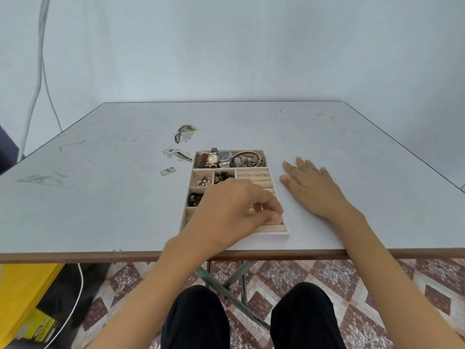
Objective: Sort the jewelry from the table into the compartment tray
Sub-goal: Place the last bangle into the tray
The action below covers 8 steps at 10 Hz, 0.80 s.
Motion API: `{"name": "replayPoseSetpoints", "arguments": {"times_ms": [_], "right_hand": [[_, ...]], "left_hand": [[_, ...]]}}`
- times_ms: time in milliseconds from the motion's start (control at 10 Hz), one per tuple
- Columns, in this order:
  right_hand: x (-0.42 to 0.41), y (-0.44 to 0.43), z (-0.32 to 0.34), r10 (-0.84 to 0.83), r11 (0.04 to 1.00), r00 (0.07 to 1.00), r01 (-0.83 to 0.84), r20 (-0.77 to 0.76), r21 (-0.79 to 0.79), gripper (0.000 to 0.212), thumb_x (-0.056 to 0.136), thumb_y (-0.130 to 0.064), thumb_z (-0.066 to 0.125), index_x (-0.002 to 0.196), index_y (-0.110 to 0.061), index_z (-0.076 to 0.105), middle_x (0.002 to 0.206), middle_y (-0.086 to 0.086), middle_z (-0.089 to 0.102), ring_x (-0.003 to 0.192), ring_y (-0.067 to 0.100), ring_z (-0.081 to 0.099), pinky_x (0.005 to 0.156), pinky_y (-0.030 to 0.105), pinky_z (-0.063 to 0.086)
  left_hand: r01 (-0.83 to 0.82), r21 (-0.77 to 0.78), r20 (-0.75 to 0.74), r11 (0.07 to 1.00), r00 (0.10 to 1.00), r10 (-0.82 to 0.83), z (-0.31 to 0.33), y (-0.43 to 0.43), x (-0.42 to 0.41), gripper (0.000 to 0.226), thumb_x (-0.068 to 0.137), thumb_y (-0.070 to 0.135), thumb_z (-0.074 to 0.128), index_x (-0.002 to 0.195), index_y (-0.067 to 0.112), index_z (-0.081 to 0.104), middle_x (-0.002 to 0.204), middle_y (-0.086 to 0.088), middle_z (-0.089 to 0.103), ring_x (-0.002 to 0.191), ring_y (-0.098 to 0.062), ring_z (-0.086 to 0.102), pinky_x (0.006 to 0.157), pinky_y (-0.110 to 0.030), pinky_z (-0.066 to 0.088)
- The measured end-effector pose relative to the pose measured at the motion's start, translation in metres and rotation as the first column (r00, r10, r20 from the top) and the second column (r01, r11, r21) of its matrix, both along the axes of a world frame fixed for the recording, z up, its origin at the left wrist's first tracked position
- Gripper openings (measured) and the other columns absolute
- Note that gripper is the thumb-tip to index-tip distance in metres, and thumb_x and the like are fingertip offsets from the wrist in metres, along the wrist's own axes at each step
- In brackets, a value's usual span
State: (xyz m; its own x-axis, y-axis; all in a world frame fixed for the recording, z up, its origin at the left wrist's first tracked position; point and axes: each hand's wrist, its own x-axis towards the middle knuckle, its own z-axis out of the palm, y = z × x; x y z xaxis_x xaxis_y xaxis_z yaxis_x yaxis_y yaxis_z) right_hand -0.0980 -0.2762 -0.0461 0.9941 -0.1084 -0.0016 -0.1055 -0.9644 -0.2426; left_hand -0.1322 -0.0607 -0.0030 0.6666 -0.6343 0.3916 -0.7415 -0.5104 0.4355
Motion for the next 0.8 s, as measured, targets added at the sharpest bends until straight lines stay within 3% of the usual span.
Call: {"name": "replayPoseSetpoints", "arguments": {"times_ms": [100,200,300,400,600,800], "right_hand": [[-0.0002,0.0000,0.0000,-0.001,1.000,1.000,0.001,0.003,0.003,0.054,0.101,-0.048,0.020,0.152,-0.031,0.015,0.162,0.001,0.003,0.149,0.017,0.000,0.119,0.040,-0.003],[-0.0008,0.0001,0.0004,0.001,1.000,1.000,-0.001,0.007,0.000,0.054,0.101,-0.048,0.020,0.152,-0.030,0.015,0.162,0.002,0.004,0.149,0.017,0.000,0.119,0.041,-0.002],[-0.0009,0.0002,0.0008,0.002,1.000,1.000,-0.002,0.006,0.002,0.054,0.101,-0.048,0.021,0.152,-0.030,0.015,0.162,0.002,0.003,0.149,0.017,0.000,0.119,0.041,-0.002],[-0.0009,0.0001,0.0002,0.003,1.000,1.000,-0.003,0.006,-0.002,0.054,0.101,-0.048,0.021,0.152,-0.031,0.015,0.162,0.001,0.004,0.149,0.017,0.000,0.119,0.041,-0.002],[-0.0017,0.0002,0.0007,0.003,1.000,1.000,-0.003,0.006,-0.003,0.054,0.101,-0.048,0.020,0.152,-0.031,0.015,0.162,0.000,0.003,0.149,0.017,0.000,0.119,0.040,-0.002],[-0.0025,0.0008,0.0010,0.003,1.000,1.000,-0.003,0.005,0.002,0.054,0.101,-0.048,0.020,0.152,-0.031,0.015,0.162,0.000,0.003,0.149,0.017,-0.001,0.119,0.040,-0.002]], "left_hand": [[-0.003,0.023,0.026,1.000,1.000,0.002,-0.0028,-0.0006,0.0009,0.008,0.081,0.041,0.070,0.086,0.038,0.074,0.079,0.014,0.070,0.077,-0.003,0.060,0.069,-0.028,0.049],[0.028,0.062,0.135,0.998,0.990,-0.036,-0.0032,-0.0026,-0.0001,0.011,0.079,0.041,0.066,0.083,0.036,0.074,0.074,0.015,0.070,0.072,-0.001,0.058,0.059,-0.016,0.041],[0.043,0.094,0.209,0.995,0.976,-0.062,-0.0030,-0.0043,-0.0008,0.008,0.077,0.036,0.067,0.079,0.035,0.074,0.071,0.016,0.068,0.069,-0.006,0.056,0.055,-0.018,0.037],[0.050,0.137,0.222,0.989,0.972,-0.080,-0.0047,-0.0055,0.0001,0.011,0.079,0.035,0.064,0.082,0.035,0.074,0.073,0.015,0.067,0.072,-0.009,0.053,0.062,-0.025,0.042],[0.040,0.135,0.212,0.990,0.975,-0.068,-0.0058,-0.0004,0.0005,0.016,0.086,0.043,0.057,0.090,0.039,0.072,0.082,0.018,0.068,0.081,-0.008,0.053,0.066,-0.027,0.029],[0.014,0.180,0.320,0.984,0.945,-0.072,-0.0066,-0.0012,-0.0004,0.016,0.084,0.043,0.057,0.083,0.036,0.072,0.075,0.017,0.066,0.078,-0.010,0.053,0.065,-0.031,0.036]]}}
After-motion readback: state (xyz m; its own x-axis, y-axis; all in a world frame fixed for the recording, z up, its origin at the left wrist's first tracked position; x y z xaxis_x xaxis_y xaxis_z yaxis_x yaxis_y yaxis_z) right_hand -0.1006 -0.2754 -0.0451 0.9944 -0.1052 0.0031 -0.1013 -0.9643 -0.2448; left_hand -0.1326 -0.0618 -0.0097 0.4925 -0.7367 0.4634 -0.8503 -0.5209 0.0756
